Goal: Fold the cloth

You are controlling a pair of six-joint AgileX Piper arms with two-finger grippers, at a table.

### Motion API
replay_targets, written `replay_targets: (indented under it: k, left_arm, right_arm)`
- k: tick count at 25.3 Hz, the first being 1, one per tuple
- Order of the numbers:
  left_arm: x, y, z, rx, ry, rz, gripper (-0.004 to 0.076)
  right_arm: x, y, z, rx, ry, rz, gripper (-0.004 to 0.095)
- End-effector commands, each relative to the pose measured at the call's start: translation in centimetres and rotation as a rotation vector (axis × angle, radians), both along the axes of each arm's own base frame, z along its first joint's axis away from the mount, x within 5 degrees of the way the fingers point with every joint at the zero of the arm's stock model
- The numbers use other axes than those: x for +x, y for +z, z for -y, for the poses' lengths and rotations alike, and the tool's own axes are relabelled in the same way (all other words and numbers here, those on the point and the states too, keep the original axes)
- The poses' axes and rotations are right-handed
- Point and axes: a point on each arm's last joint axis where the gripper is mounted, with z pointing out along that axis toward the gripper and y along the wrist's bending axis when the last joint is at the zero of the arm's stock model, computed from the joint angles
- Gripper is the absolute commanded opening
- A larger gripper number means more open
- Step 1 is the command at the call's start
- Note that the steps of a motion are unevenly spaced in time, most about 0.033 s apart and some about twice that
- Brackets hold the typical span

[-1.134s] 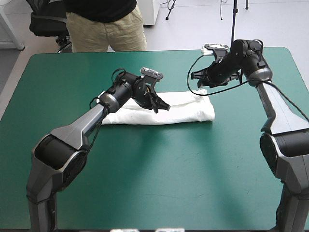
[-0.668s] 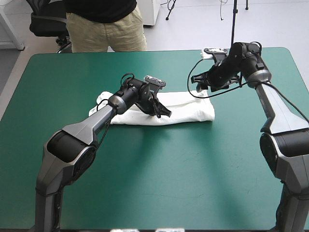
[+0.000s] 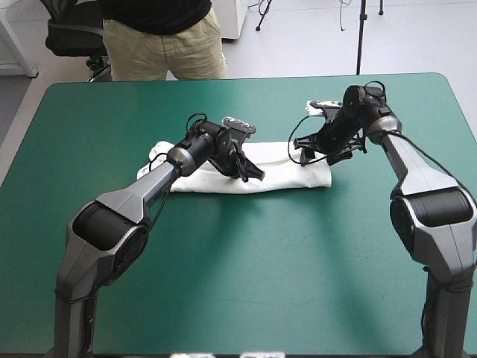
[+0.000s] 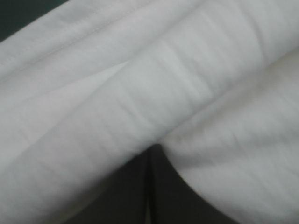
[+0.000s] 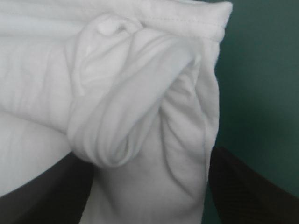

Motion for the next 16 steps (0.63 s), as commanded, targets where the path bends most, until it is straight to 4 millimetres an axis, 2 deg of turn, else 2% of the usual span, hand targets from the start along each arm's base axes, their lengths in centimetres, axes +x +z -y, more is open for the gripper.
replay_targets:
  k: [1, 5, 7, 9, 13, 14, 16]
  left_arm:
    - [-0.4, 2.1, 0.0, -0.035, 0.004, 0.018, -0.0017]
    - [-0.5, 2.1, 0.0, -0.030, 0.004, 0.010, -0.0017]
    - [-0.5, 2.1, 0.0, -0.030, 0.004, 0.010, -0.0017]
    - [-0.5, 2.1, 0.0, -0.030, 0.004, 0.010, -0.0017]
    - [-0.4, 2.0, -0.1, -0.021, 0.001, 0.013, -0.0017]
    - [-0.5, 2.0, -0.1, -0.020, 0.001, 0.011, -0.0017]
    - [-0.5, 2.0, -0.1, -0.017, 0.001, 0.012, -0.0017]
  right_arm:
    - [0.1, 2.0, 0.4, 0.039, -0.009, 0.063, 0.0598]
    - [0.5, 1.1, -0.3, 0.148, 0.022, 0.038, 0.0538]
    - [0.6, 0.7, -0.6, 0.175, 0.018, 0.030, 0.0478]
    - [0.7, -0.1, -0.7, 0.177, 0.021, 0.002, 0.0357]
    - [0.7, -1.0, -0.7, 0.163, 0.031, -0.039, 0.0015]
    - [0.7, -1.0, -0.7, 0.163, 0.031, -0.038, -0.0016]
    - [0.6, -0.6, -0.7, 0.165, 0.032, -0.030, -0.0015]
